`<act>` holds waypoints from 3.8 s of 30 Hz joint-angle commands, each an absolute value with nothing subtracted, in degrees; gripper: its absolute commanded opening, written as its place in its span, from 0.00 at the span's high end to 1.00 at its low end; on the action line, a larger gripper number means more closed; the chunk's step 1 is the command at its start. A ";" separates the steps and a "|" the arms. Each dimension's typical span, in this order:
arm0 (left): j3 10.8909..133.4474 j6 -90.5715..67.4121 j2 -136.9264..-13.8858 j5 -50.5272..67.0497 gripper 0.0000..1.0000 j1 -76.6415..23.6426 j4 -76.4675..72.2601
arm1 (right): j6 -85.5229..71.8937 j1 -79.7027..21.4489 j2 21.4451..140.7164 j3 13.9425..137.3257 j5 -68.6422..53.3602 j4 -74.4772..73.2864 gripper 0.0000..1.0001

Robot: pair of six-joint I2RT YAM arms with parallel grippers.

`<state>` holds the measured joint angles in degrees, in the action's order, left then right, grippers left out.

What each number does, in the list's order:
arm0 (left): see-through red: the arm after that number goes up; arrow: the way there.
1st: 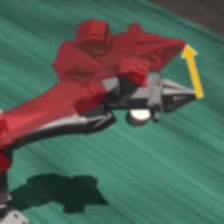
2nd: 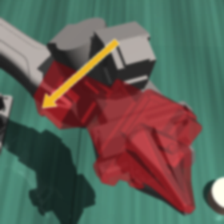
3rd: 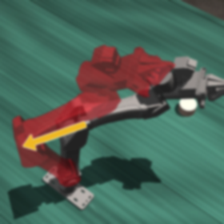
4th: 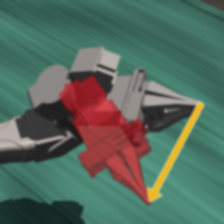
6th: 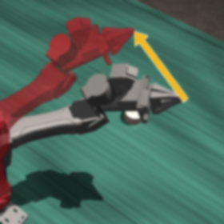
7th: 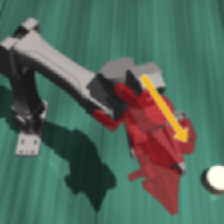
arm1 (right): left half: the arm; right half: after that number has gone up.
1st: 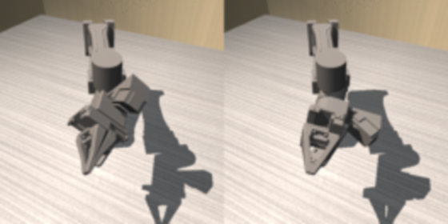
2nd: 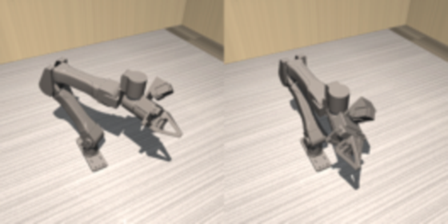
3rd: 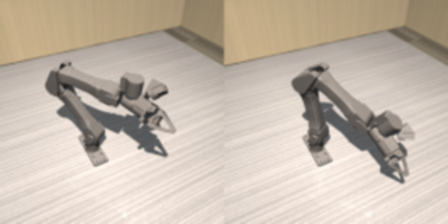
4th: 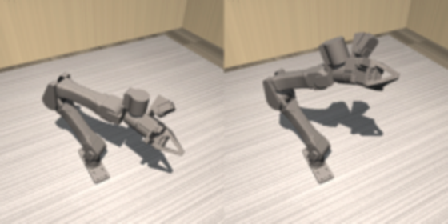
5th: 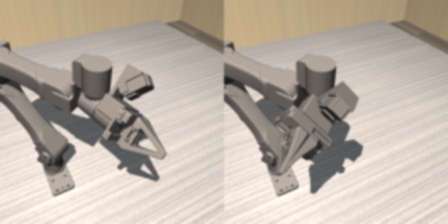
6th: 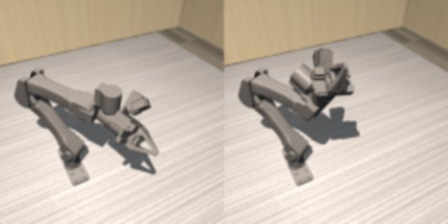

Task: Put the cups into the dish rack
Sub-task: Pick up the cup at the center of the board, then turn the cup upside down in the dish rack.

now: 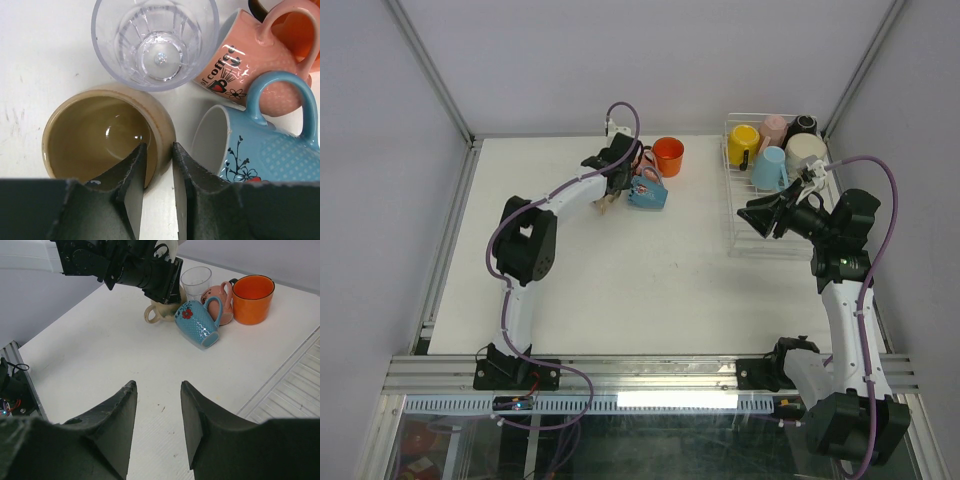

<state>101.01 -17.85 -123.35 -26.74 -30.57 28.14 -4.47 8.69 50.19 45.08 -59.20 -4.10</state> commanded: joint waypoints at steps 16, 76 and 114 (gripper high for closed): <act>90.93 -20.00 -114.08 -21.87 1.00 -28.66 23.31 | -5.02 8.35 49.08 44.73 -59.48 -0.97 0.57; 29.35 -56.80 -67.76 -2.88 1.00 -42.30 -65.24 | -32.14 -2.83 60.00 32.58 -66.36 32.29 0.53; 54.55 -54.14 -89.54 2.56 1.00 -49.59 -97.33 | -63.44 -7.57 63.45 40.36 -65.53 54.97 0.10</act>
